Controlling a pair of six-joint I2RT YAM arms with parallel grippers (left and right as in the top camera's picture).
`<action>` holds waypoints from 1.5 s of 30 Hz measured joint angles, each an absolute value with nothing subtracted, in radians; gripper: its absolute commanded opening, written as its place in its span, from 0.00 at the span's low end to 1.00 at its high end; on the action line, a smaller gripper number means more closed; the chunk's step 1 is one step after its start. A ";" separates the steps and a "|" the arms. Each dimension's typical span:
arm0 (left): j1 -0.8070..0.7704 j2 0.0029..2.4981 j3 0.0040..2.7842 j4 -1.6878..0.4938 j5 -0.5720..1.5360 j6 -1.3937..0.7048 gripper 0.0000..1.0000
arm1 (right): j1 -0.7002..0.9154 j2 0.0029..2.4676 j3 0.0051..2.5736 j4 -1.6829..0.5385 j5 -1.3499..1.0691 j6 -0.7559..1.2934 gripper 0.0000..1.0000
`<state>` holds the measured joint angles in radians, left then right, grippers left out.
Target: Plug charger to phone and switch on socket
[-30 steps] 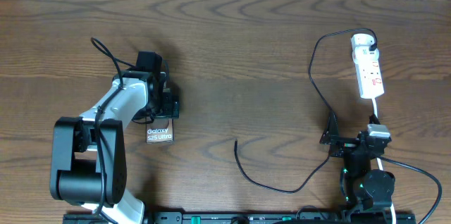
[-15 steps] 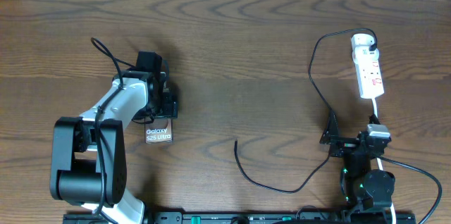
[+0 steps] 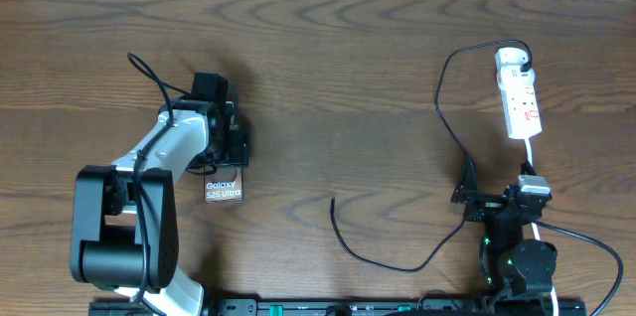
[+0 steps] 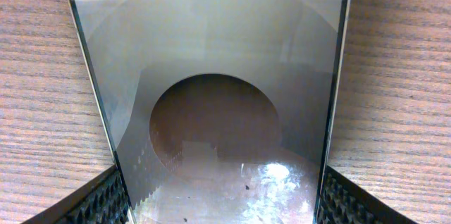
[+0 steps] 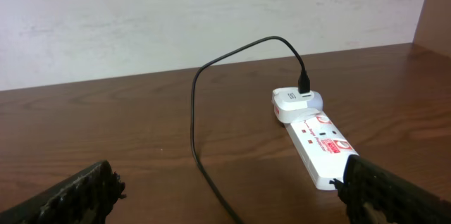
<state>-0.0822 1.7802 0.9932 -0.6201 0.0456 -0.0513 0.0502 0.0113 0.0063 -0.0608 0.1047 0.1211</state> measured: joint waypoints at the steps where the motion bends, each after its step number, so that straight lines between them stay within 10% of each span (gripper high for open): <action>1: -0.082 1.780 0.993 -0.620 0.046 -0.051 0.56 | 0.050 0.011 0.006 -0.061 0.105 0.121 0.99; 14: -0.082 1.780 0.993 -0.620 0.046 -0.051 0.08 | 0.050 0.011 0.006 -0.061 0.105 0.121 0.99; 45: -0.080 1.747 1.110 -0.760 0.038 -0.050 0.07 | 0.050 0.011 0.006 -0.061 0.105 0.121 0.99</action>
<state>-0.0803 1.7473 1.1095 -0.7601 0.0376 -0.0502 0.0502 0.0113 0.0063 -0.0608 0.1047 0.1211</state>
